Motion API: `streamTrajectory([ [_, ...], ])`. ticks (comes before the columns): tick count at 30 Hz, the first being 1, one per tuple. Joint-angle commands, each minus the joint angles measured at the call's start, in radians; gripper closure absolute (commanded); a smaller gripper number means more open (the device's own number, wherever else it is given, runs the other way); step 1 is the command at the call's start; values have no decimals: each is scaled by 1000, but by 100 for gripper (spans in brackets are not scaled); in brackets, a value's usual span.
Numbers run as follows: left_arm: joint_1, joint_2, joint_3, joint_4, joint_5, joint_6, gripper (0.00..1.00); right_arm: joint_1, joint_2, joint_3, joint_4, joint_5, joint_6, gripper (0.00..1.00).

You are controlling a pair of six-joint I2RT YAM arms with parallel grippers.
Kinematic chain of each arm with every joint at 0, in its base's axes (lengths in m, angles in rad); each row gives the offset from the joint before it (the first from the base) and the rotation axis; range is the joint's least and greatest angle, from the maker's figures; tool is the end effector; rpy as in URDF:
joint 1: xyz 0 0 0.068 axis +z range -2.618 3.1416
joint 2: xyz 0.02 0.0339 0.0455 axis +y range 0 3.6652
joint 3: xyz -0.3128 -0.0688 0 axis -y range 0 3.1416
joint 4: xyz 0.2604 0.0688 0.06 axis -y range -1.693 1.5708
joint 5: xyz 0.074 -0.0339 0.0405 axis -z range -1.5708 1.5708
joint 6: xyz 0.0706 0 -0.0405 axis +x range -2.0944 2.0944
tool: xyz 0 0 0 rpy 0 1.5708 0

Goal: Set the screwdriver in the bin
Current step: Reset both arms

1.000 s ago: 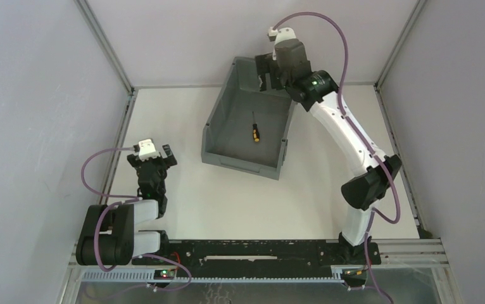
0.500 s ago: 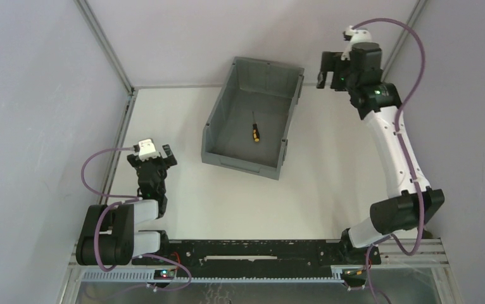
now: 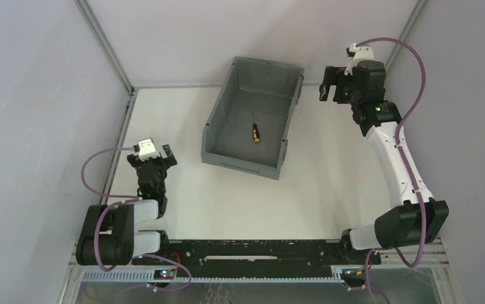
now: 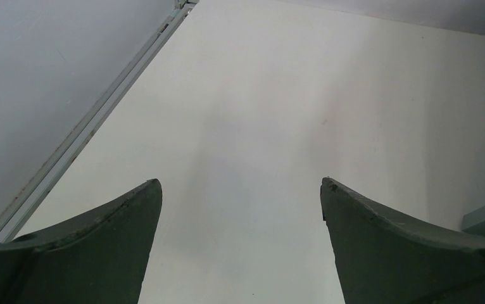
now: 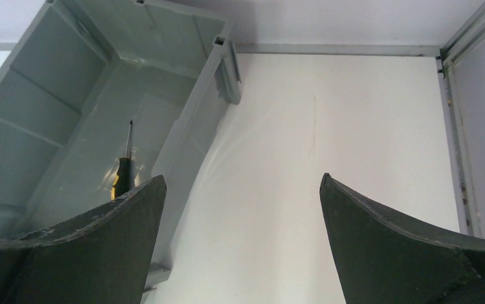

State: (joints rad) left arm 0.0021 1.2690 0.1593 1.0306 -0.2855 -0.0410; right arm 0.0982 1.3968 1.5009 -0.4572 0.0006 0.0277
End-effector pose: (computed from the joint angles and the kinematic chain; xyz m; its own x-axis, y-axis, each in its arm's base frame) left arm 0.2379 0.0204 0.1945 -0.0674 -0.0395 -0.9969 -0.2858 0.9581 -0.0186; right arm 0.3526 0.0347 0.4583 -0.3467 -0.0063 -0.9379 -0.0879 0.9958 0.0258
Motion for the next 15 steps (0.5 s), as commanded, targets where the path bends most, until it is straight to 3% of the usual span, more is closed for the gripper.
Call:
streamTrajectory([
  [1, -5, -8, 32, 31, -12, 24, 0, -3, -55, -38, 112, -11, -13, 0],
  [15, -5, -8, 32, 31, -12, 24, 0, -7, -27, -10, 64, -9, -21, 0],
])
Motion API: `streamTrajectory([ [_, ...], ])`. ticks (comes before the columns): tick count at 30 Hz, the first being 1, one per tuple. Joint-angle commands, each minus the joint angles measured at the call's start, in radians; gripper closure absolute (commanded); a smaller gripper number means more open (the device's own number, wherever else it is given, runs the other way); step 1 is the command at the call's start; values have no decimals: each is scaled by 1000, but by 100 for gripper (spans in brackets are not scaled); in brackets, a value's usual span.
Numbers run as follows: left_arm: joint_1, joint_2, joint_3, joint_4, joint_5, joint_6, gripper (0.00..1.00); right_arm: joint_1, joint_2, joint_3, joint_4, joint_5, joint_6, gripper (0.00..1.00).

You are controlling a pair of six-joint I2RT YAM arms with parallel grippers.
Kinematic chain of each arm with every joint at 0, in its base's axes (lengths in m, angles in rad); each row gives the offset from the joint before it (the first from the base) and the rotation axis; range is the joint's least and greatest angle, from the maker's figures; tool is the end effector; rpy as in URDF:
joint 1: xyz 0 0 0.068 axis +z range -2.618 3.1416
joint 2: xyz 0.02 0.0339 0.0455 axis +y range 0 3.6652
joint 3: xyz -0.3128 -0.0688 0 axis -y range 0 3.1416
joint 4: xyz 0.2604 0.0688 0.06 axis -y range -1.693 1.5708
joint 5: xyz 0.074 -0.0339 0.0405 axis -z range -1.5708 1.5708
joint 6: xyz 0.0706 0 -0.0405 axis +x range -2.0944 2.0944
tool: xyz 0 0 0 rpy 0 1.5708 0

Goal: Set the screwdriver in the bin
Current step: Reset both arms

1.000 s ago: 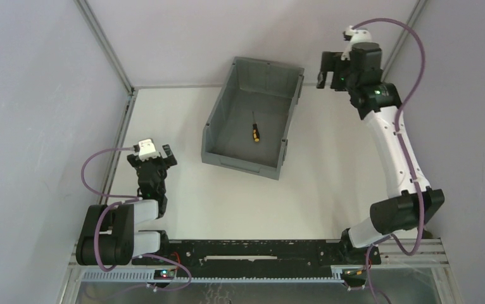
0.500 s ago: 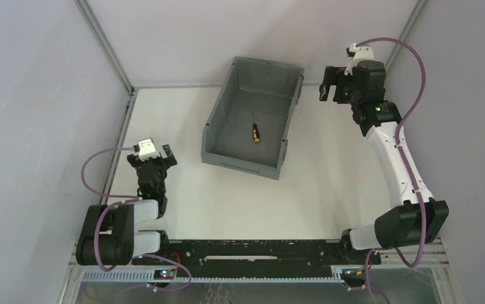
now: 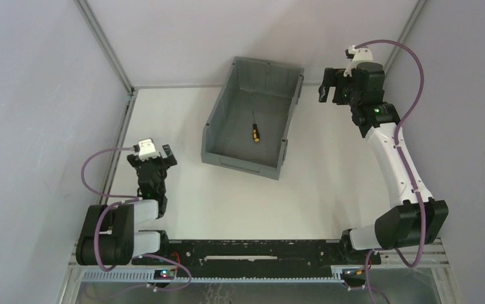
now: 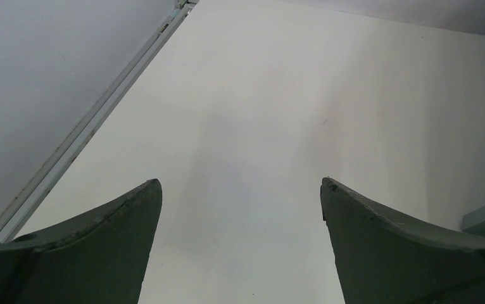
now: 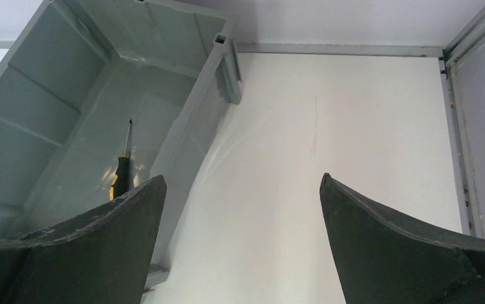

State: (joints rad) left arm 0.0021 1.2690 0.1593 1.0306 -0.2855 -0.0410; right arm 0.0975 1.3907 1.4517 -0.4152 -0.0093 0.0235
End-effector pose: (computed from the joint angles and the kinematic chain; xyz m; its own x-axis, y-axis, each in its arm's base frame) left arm 0.2379 0.0204 0.1945 -0.0674 -0.0395 -0.9969 -0.2858 0.9581 -0.0186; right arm 0.3541 0.0353 0.4469 -0.3476 -0.0104 -0.9376 -0.0979 0.9949 0.0253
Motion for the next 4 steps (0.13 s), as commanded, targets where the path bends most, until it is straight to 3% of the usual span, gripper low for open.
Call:
streamTrajectory([
  [1, -5, -8, 34, 31, -12, 24, 0, -7, -21, 40, 21, 4, -17, 0],
  [4, -5, -8, 33, 31, -12, 24, 0, -8, -16, 44, 17, 9, -16, 0],
])
